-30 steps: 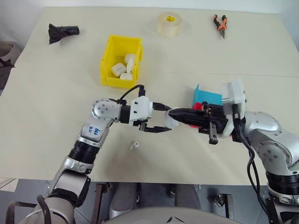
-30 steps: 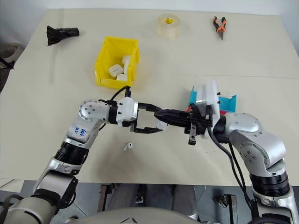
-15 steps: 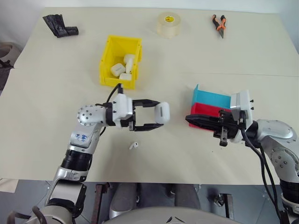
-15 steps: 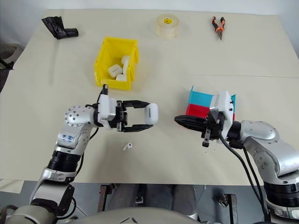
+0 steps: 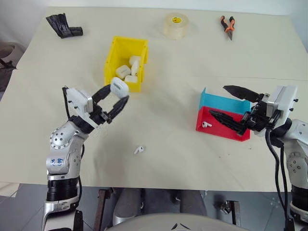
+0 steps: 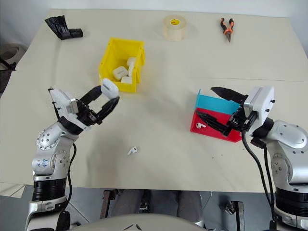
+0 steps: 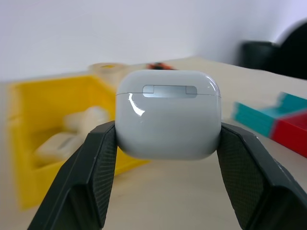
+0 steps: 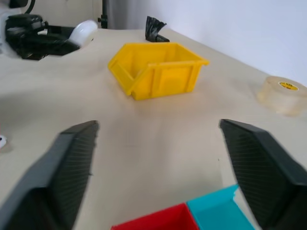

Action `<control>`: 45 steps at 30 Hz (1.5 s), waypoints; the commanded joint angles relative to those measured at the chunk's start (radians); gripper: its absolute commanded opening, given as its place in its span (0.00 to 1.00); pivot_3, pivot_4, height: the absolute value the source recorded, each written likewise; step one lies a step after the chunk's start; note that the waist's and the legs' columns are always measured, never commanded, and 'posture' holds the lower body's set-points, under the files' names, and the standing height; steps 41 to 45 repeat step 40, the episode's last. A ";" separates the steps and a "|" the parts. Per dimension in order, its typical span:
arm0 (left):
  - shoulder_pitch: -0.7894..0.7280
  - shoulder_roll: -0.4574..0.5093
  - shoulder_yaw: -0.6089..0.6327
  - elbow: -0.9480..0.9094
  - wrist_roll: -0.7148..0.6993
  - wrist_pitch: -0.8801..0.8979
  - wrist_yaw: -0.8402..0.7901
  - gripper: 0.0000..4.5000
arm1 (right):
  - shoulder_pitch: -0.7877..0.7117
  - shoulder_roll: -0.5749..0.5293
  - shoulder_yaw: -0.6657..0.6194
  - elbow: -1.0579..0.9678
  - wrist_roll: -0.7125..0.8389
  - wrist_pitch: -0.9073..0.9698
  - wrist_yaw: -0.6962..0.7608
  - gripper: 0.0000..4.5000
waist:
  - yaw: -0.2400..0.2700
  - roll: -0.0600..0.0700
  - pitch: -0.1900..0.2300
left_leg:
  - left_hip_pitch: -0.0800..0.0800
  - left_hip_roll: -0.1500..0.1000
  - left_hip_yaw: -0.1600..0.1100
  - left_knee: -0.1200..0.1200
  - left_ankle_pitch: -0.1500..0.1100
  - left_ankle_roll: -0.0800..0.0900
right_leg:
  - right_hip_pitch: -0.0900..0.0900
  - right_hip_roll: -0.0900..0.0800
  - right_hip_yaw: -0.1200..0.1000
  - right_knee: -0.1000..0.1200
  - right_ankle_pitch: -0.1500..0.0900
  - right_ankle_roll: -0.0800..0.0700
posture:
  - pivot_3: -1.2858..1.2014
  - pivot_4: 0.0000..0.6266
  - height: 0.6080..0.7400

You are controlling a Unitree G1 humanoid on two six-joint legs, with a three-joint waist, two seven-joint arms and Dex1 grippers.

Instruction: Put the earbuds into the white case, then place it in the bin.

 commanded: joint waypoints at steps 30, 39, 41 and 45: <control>-0.351 0.257 -0.036 0.291 0.103 0.071 -0.159 0.99 | 0.050 0.003 0.012 -0.016 -0.014 -0.031 -0.003 1.00 | -0.014 -0.002 0.000 | 0.001 0.000 0.002 -0.002 0.000 0.000 | -0.001 0.000 0.000 0.000 0.000 0.000 | 0.52 0.24 1.00; -0.001 0.377 0.047 0.052 -0.004 0.072 -0.348 0.99 | 0.045 -0.055 -0.004 0.120 -0.023 -0.073 0.124 1.00 | -0.001 -0.002 0.000 | 0.001 0.000 0.002 -0.001 0.000 0.000 | -0.001 0.000 0.000 0.000 0.000 0.000 | 0.52 0.24 1.00; 0.015 0.379 0.045 0.038 0.009 0.055 -0.345 0.99 | 0.044 -0.055 -0.007 0.128 -0.022 -0.075 0.125 1.00 | -0.001 -0.002 0.000 | 0.000 0.000 0.002 -0.001 0.000 0.000 | -0.001 0.000 0.000 0.000 0.000 0.000 | 0.52 0.24 1.00; 0.015 0.379 0.045 0.038 0.009 0.055 -0.345 0.99 | 0.044 -0.055 -0.007 0.128 -0.022 -0.075 0.125 1.00 | -0.001 -0.002 0.000 | 0.000 0.000 0.002 -0.001 0.000 0.000 | -0.001 0.000 0.000 0.000 0.000 0.000 | 0.52 0.24 1.00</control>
